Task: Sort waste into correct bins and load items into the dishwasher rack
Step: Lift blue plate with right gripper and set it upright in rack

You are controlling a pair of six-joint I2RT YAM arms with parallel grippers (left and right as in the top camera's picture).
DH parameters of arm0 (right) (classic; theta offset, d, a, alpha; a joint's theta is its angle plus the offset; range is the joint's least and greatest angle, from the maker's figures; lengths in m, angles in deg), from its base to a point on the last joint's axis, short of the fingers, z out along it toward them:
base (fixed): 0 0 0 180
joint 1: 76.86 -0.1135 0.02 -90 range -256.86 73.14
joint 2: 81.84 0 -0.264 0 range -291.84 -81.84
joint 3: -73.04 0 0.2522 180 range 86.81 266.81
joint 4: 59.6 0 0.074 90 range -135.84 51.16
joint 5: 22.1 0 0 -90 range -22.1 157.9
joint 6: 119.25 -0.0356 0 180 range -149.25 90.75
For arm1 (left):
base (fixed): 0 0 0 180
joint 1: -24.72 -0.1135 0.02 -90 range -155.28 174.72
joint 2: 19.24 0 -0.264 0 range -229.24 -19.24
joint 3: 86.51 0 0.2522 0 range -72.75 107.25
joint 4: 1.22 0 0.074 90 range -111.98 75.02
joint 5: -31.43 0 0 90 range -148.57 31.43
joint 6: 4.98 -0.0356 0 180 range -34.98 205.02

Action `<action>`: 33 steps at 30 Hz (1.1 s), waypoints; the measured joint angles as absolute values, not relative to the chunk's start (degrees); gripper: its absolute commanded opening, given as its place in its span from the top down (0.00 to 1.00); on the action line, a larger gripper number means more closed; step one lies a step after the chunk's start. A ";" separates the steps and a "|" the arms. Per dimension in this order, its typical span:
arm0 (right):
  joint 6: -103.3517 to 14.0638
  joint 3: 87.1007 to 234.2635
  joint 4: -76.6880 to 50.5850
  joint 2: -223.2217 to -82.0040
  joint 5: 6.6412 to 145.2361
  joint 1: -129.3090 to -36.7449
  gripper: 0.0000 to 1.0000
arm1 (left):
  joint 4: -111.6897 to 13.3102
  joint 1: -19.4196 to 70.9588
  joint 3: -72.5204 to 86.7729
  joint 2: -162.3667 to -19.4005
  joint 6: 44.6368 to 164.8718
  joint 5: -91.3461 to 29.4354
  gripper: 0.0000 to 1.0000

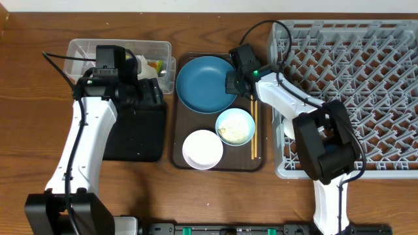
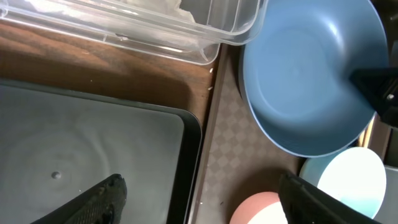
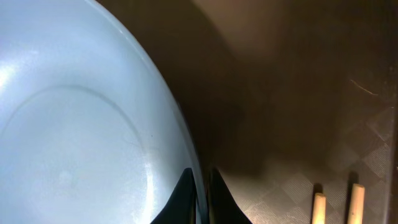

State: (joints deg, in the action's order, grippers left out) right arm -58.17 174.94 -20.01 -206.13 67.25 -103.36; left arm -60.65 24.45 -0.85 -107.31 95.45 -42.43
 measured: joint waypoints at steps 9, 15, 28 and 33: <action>-58.15 176.71 -17.65 -205.89 67.40 -102.88 0.99 | -60.68 24.45 -0.83 -107.31 95.48 -42.43 0.13; -55.09 179.84 -13.04 -198.39 65.46 -99.91 0.99 | -60.68 24.45 -0.85 -107.31 95.48 -42.43 0.13; -42.63 184.19 -5.81 -173.80 23.69 -87.52 0.99 | -60.68 24.45 -0.83 -107.31 95.48 -42.43 0.13; -31.09 183.42 -9.08 -176.25 16.89 -83.87 0.99 | -60.68 24.45 -0.83 -107.31 95.48 -42.45 0.13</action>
State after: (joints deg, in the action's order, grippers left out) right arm -31.09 183.42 -9.08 -176.25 16.89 -83.87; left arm -60.68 24.45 -0.83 -107.31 95.48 -42.45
